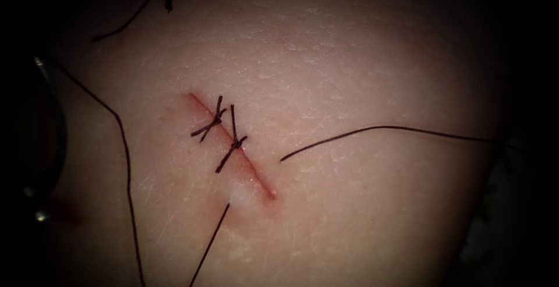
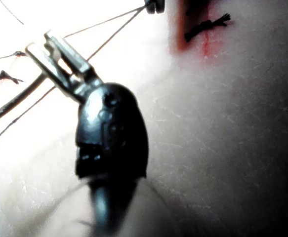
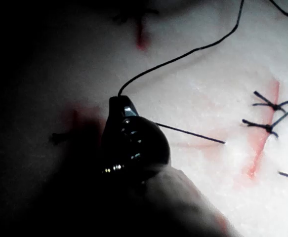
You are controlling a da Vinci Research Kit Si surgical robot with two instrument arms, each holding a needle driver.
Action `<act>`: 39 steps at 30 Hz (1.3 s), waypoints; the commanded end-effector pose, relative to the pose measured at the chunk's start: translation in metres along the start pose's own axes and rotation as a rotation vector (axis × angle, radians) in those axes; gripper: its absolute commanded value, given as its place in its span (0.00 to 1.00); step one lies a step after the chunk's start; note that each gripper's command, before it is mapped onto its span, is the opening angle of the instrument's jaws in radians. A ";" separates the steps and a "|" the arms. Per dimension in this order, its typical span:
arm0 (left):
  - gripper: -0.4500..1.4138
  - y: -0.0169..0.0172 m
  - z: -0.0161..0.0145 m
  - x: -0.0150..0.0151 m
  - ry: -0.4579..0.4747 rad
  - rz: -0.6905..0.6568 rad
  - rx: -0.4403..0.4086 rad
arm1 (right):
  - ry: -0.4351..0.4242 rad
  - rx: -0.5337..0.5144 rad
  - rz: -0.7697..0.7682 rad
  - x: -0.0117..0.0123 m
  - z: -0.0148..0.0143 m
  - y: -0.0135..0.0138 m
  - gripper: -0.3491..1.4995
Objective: Wound Closure
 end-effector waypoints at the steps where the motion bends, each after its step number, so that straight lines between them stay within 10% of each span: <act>1: 0.00 0.0011 0.0001 -0.0008 -0.001 -0.004 -0.006 | 0.016 0.016 0.000 0.0015 0.0014 -0.0017 0.00; 3: 0.00 0.0014 0.0004 -0.0009 -0.009 -0.002 -0.020 | 0.028 0.024 0.006 0.0029 0.0019 -0.0021 0.00; 7: 0.00 0.0014 0.0004 -0.0009 -0.012 -0.003 -0.029 | 0.034 -0.001 0.034 0.0028 0.0020 0.0007 0.84; 11: 0.00 0.0013 0.0004 -0.0013 -0.013 -0.001 -0.036 | 0.047 -0.051 0.062 0.0017 0.0002 0.0031 0.95; 21: 0.00 0.0014 0.0005 -0.0024 -0.018 0.003 -0.044 | 0.018 -0.115 -0.062 -0.0002 -0.0047 0.0070 0.90; 39: 0.00 0.0015 0.0005 -0.0023 -0.020 0.003 -0.047 | -0.039 -0.159 -0.184 -0.0123 0.0032 0.0115 0.88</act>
